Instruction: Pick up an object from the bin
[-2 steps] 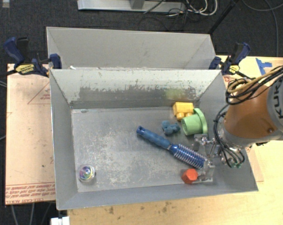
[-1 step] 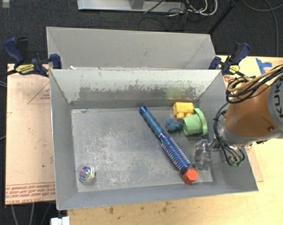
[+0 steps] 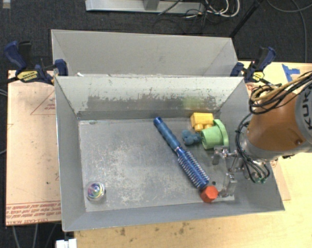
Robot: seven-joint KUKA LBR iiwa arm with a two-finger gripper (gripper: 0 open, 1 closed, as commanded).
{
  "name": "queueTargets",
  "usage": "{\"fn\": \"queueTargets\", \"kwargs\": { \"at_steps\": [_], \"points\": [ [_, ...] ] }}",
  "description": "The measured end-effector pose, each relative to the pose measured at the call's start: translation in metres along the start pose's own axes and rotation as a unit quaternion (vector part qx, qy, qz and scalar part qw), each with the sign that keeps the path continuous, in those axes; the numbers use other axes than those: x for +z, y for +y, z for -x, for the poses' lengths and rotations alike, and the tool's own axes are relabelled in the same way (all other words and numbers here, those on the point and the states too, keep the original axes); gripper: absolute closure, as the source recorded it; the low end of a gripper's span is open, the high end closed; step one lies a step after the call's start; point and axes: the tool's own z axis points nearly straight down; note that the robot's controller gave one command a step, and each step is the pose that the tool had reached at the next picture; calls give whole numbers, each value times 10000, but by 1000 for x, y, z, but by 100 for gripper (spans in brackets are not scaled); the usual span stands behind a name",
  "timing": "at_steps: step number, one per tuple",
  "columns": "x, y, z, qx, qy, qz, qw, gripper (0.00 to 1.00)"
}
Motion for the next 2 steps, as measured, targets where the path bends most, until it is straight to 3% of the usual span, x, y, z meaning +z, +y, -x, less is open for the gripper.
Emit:
{"fn": "queueTargets", "kwargs": {
  "at_steps": [1,2],
  "points": [
    [14,73,-15,-606,-42,3,9982,0],
    [16,135,58,-1391,-36,9,9903,0]
  ]
}}
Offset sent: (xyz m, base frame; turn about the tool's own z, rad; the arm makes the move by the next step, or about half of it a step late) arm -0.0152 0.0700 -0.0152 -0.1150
